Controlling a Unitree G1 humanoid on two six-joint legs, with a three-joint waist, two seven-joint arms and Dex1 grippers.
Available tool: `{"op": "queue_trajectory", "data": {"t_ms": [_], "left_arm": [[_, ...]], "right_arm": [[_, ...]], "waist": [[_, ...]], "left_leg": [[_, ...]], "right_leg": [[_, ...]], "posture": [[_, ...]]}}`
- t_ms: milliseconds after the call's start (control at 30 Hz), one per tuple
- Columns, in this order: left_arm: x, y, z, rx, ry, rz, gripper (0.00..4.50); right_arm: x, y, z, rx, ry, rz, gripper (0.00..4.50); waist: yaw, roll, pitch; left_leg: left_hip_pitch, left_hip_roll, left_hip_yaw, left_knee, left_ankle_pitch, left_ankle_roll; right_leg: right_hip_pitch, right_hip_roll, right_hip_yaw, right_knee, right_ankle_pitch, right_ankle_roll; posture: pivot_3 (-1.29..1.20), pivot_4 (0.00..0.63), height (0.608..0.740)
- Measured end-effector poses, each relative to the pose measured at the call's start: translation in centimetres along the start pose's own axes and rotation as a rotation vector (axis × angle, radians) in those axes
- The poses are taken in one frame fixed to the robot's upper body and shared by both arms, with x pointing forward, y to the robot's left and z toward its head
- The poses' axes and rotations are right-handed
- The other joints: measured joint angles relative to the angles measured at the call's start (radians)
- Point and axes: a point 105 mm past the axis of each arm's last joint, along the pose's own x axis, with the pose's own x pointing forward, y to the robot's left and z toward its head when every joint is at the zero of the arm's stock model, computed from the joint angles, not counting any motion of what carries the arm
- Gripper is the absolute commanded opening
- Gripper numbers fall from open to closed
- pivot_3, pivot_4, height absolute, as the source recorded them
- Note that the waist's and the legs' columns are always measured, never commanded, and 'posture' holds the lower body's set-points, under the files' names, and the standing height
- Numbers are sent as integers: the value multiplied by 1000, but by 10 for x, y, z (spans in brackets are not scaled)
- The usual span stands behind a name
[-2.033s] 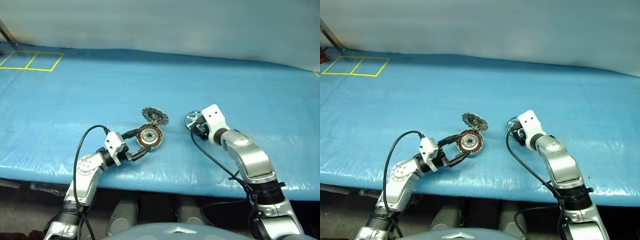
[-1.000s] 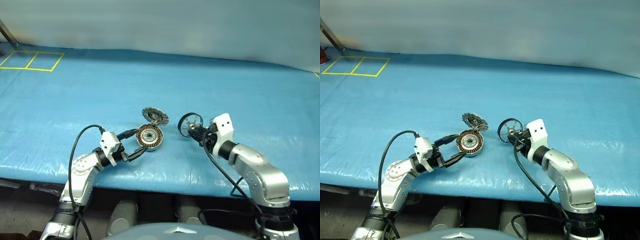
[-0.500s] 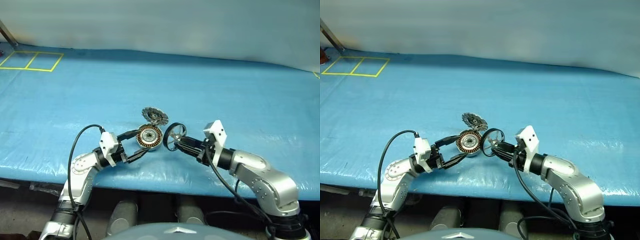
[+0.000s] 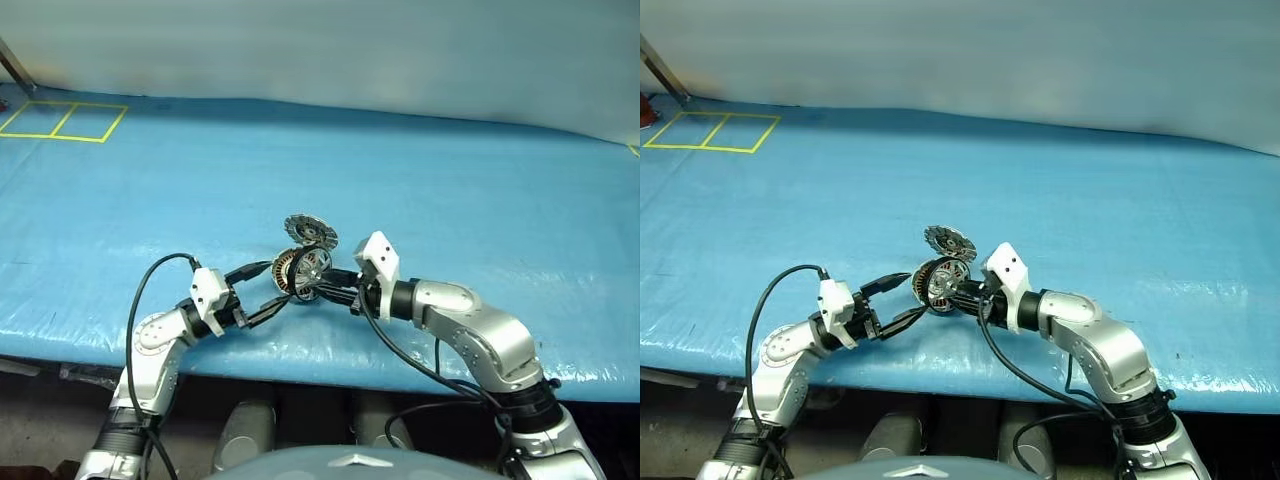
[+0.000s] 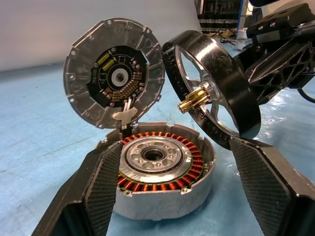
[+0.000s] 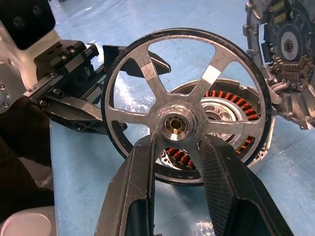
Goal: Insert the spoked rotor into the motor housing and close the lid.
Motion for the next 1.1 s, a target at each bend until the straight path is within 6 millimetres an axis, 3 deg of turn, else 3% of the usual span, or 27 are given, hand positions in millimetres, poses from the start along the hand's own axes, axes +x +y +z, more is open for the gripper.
{"op": "queue_trajectory", "data": {"t_ms": [267,1100], "left_arm": [[-5,-3,-5,-12,7,12,3863],[-6,-2,-5,-6,13,14,3863]], "right_arm": [[7,-11,2,-13,5,-34,1135],[6,-8,0,-54,47,-3,1135]], "waist": [[0,0,0],[-1,0,0]], "left_leg": [[0,0,0,0,0,0],[0,0,0,0,0,0]], "right_leg": [[0,0,0,0,0,0],[0,0,0,0,0,0]], "posture": [[0,150,740],[0,150,740]]}}
